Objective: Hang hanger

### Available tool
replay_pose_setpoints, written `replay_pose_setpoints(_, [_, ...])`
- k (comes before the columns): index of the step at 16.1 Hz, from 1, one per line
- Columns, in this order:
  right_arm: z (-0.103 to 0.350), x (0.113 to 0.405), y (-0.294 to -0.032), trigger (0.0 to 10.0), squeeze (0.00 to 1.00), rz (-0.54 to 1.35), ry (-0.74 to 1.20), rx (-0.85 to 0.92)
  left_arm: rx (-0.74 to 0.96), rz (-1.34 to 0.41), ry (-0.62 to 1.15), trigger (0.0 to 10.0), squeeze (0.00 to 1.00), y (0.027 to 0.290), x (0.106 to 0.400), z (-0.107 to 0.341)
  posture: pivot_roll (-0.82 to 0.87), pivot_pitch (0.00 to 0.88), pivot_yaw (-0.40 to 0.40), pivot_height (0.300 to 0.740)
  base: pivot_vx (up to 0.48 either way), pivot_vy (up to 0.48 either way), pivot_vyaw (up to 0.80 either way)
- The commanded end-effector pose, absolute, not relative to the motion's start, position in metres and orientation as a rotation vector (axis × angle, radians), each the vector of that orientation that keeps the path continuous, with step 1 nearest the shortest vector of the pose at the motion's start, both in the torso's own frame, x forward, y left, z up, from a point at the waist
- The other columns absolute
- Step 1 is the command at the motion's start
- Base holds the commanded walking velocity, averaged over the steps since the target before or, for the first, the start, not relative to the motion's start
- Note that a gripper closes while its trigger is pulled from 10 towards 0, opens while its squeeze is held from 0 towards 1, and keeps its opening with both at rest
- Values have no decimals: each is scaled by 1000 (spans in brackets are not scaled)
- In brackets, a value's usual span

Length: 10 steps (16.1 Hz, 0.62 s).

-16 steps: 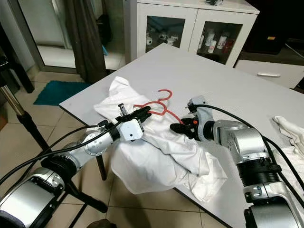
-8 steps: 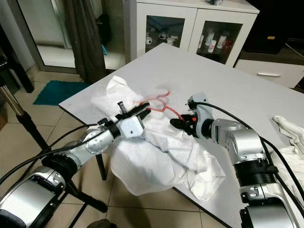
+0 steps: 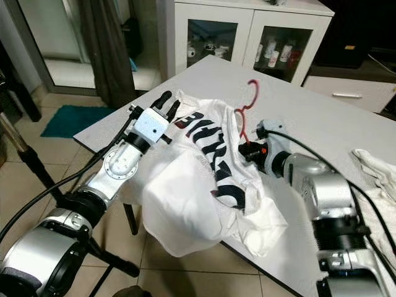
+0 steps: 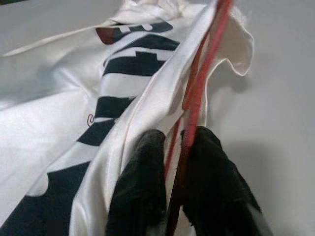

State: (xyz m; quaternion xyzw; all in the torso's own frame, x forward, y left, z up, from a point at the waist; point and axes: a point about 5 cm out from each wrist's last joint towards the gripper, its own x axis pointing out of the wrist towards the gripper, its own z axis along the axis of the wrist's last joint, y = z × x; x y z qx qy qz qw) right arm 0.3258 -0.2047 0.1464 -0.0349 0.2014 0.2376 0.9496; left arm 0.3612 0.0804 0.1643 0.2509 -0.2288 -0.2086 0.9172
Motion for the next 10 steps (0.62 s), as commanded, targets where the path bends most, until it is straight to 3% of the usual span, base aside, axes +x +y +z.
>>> replay_pose_setpoints(1, [166,325,-200,3137,0,511,267,-155,481,-443,-430,10000,0,79,361,160,7,0,-32,723,0,0,0])
replay_pose_setpoints(2, [175,321,-194,4392,0,563,183,-194,460,-453,-418,10000,0,78,361,159,8,0,-34,723,0,0,0])
replay_pose_setpoints(3, [178,318,-191,4392,0,597,155,-220,457,-461,-416,10000,0,77,361,159,8,0,-34,723,0,0,0])
replay_pose_setpoints(4, [177,311,-188,5176,0,656,140,-236,463,-473,-416,10000,0,75,360,159,8,0,-34,723,0,0,0])
replay_pose_setpoints(5, [172,303,-188,6471,0,694,146,-259,463,-485,-411,10000,0,75,359,157,8,0,-35,723,0,0,0])
replay_pose_setpoints(10, [161,291,-199,5529,0,675,151,-245,472,-518,-391,10000,0,74,357,152,1,0,-33,723,0,0,0])
